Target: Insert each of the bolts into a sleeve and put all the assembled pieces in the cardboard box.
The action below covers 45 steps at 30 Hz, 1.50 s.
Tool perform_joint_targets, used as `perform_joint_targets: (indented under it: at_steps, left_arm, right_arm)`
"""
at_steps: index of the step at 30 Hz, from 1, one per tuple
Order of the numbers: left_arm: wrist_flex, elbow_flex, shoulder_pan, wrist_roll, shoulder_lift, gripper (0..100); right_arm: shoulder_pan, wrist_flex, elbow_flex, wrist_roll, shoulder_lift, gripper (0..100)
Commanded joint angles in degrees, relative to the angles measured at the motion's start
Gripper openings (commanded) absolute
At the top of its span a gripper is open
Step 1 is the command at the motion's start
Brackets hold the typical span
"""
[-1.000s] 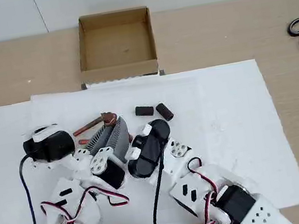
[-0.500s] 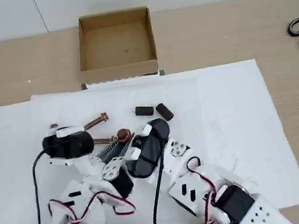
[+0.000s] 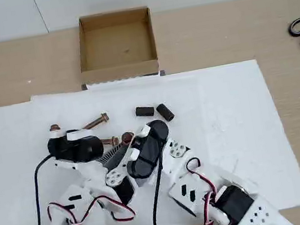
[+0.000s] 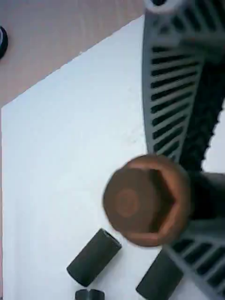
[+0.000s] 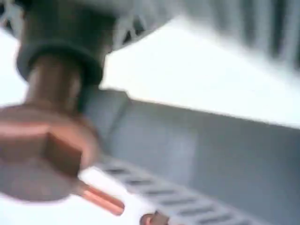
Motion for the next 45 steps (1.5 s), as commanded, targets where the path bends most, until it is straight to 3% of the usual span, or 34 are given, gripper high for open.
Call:
perform_joint_targets:
  at_steps: [1, 8, 14, 17, 20, 27, 35, 40, 45]
  left_arm:
    - [1.3, -1.3, -0.7, -2.5, 0.4, 30]
    - [1.4, -4.9, -11.8, -15.1, 0.5, 29]
    - [1.5, -10.1, -16.6, -16.8, 0.5, 28]
    - [1.1, -12.1, -18.4, -16.7, 0.3, 18]
    - [1.1, -13.1, -19.9, -16.7, 0.3, 3]
    - [0.9, -4.4, -23.5, -17.1, 0.3, 1]
    - [-11.7, 13.8, -29.2, -17.1, 0.2, 1]
    - [-17.4, 20.9, -29.2, -17.1, 0.2, 1]
    - [-18.1, 21.8, -29.5, -17.1, 0.2, 1]
  right_arm:
    - [0.0, -2.3, -1.2, 0.5, -1.3, 0.3]
    - [0.1, -2.2, -1.1, 0.5, -1.2, 0.3]
    - [5.3, -2.7, -1.3, 0.1, -0.7, 0.3]
    - [9.9, -4.4, -2.6, 0.1, -0.4, 0.3]
    - [13.0, -7.9, -7.4, 0.2, 4.3, 0.3]
    - [21.8, -10.7, -32.5, -1.7, 33.4, 0.3]
    - [27.0, -10.4, -66.1, -1.5, 70.7, 0.3]
    - [27.6, -10.8, -86.9, 4.6, 91.7, 0.3]
    - [27.3, -10.8, -106.0, 10.8, 109.8, 0.3]
